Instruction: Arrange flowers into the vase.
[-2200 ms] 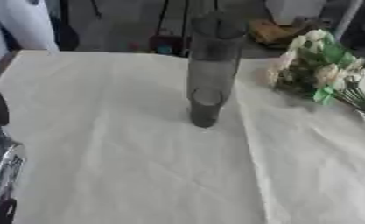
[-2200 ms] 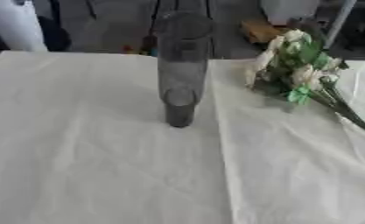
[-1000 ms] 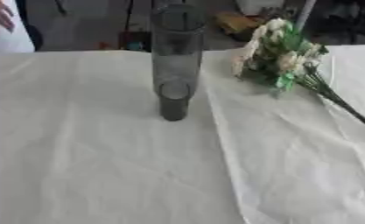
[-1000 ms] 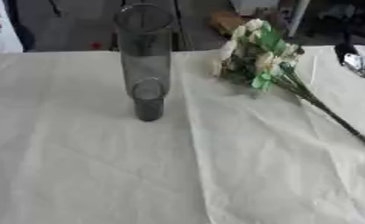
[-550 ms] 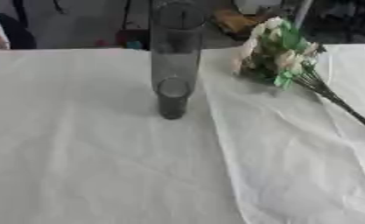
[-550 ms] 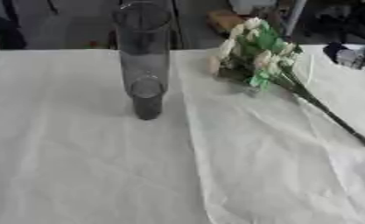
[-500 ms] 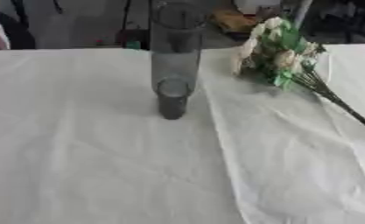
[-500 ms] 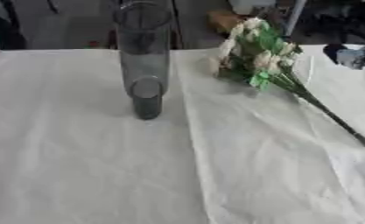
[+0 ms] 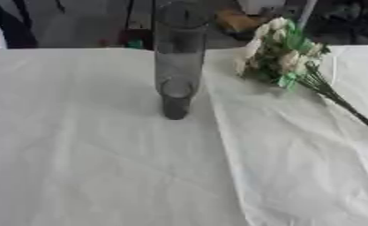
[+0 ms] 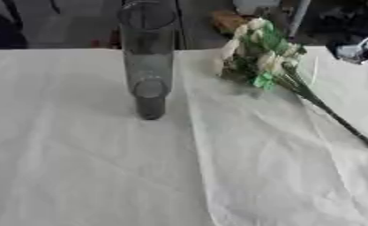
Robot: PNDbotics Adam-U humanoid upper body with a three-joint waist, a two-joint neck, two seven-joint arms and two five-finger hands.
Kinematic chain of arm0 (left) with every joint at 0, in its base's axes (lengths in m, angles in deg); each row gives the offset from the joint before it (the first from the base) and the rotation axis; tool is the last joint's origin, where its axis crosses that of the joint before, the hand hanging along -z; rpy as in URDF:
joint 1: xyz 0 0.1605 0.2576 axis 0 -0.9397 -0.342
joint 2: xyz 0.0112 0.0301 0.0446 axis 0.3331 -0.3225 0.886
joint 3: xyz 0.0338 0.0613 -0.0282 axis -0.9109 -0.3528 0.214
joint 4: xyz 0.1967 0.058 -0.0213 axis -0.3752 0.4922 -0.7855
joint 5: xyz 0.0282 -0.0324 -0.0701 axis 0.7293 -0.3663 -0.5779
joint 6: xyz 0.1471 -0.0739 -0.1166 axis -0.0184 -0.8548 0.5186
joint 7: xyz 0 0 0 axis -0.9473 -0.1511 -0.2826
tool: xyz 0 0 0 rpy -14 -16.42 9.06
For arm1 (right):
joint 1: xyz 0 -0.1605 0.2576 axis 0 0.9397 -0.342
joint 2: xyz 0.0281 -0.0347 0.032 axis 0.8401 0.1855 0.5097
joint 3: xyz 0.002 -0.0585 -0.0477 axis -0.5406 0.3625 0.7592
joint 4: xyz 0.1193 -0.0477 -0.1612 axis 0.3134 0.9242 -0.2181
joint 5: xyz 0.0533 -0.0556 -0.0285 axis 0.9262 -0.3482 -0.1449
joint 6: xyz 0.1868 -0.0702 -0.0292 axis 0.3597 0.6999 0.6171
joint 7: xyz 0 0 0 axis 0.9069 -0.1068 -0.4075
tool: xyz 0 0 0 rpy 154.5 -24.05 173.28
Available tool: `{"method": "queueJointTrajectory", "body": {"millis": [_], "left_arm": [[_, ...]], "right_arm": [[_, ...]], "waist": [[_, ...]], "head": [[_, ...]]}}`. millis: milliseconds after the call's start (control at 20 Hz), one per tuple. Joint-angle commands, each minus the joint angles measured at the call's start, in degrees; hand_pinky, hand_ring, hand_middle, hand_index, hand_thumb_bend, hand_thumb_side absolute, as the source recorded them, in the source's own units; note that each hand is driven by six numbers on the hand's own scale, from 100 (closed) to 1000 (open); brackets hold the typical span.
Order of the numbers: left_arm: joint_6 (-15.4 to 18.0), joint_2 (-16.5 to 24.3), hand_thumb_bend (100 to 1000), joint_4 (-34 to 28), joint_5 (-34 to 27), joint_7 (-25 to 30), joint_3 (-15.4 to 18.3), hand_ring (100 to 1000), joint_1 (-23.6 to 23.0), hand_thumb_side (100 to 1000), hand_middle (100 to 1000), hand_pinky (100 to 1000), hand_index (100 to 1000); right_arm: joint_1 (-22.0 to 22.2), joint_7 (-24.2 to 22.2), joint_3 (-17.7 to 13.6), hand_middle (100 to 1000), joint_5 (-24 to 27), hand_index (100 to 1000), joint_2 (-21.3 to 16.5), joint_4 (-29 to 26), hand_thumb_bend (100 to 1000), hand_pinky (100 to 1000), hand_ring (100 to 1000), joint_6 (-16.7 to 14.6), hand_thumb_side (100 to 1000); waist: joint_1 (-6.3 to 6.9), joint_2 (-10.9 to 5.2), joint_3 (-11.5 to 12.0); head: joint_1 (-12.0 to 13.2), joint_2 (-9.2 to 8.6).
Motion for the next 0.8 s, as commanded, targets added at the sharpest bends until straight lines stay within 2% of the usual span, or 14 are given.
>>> {"method": "queueJointTrajectory", "body": {"millis": [50,400,600,800], "left_arm": [[-0.1,0.6,100,-0.8,-0.4,0.3,-0.1,795,1.1,660,863,752,872],[-0.1,0.4,100,-0.8,-0.8,0.7,-0.2,795,1.3,659,862,751,868],[-0.1,0.3,100,-0.8,-1.0,0.9,-0.4,795,1.3,655,862,751,868],[-0.1,0.1,100,-0.8,-1.1,1.2,-0.5,795,1.3,656,863,751,868]], "right_arm": [[-1.7,-2.0,0.5,1000,-1.4,1000,-0.8,1.0,123,938,1000,0.1,124],[-5.3,-5.9,3.2,1000,-4.5,1000,1.4,3.0,159,938,1000,0.1,139],[-8.0,-8.2,4.5,1000,-4.7,1000,3.3,5.2,230,938,1000,0.2,149],[-10.2,-10.6,6.1,1000,-6.9,1000,5.1,7.0,259,938,1000,-0.4,161]], "waist": [[-0.03,-1.22,0.1],[0.05,-1.4,0.6],[0.15,-1.47,1.0],[0.18,-1.24,1.6]], "head": [[-0.2,0.36],[-0.7,0.18],[-1.3,0.05],[-1.9,-0.3]]}}
